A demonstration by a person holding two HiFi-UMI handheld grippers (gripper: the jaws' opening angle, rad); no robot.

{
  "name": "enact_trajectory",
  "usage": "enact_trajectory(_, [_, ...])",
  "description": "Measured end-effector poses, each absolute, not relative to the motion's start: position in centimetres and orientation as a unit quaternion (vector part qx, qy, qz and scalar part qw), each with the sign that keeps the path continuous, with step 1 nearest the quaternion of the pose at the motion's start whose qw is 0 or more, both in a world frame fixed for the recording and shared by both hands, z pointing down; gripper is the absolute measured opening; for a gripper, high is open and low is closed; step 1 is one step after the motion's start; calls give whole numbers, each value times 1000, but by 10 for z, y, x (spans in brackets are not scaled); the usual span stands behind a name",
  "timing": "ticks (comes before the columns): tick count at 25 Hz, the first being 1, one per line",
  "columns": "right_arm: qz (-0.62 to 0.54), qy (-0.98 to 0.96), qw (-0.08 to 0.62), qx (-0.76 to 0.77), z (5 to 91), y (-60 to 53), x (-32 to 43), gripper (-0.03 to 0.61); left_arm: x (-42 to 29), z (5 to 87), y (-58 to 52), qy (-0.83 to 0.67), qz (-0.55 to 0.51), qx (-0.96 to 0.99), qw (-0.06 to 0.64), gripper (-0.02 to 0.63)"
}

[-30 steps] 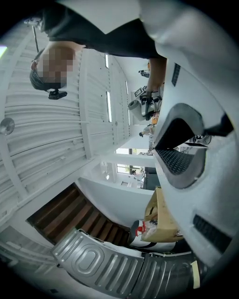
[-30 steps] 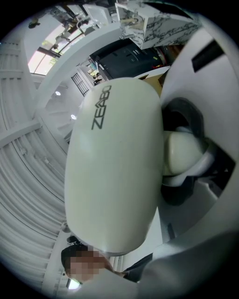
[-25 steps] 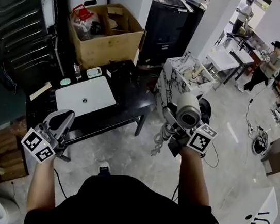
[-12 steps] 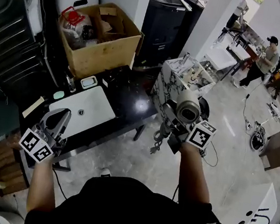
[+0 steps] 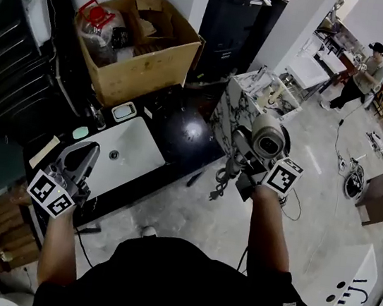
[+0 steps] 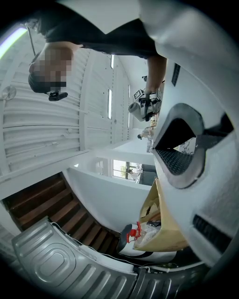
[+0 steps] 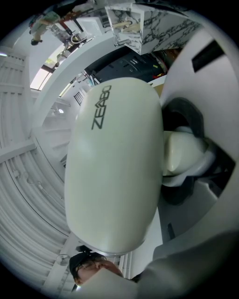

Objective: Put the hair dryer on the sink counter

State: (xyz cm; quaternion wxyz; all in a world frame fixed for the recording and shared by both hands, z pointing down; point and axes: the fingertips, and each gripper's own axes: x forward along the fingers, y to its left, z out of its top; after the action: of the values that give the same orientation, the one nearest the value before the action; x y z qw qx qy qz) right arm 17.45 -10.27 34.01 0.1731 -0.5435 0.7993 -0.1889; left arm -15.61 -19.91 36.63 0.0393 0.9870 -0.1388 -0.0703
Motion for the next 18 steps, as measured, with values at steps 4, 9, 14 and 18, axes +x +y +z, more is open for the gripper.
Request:
enact_trajectory(4, [-192,791,170,-556,346,-130,173,167,-160,368,-227,-136,-69,987,40,15])
enact_trajectory(9, [-192,788,178,-557,346,-151,170,167,-164,368,-248,-131,-71,988,41,15])
enact_trajectory(14, [-200,779,184,-565,349,-158,171,167,-166,368,-256,-129,-71,988,41,15])
enact_trajectory(18, [-211,769,186,-573,353,-168,172,167,-169,366,-263,-128,-73,988,42,15])
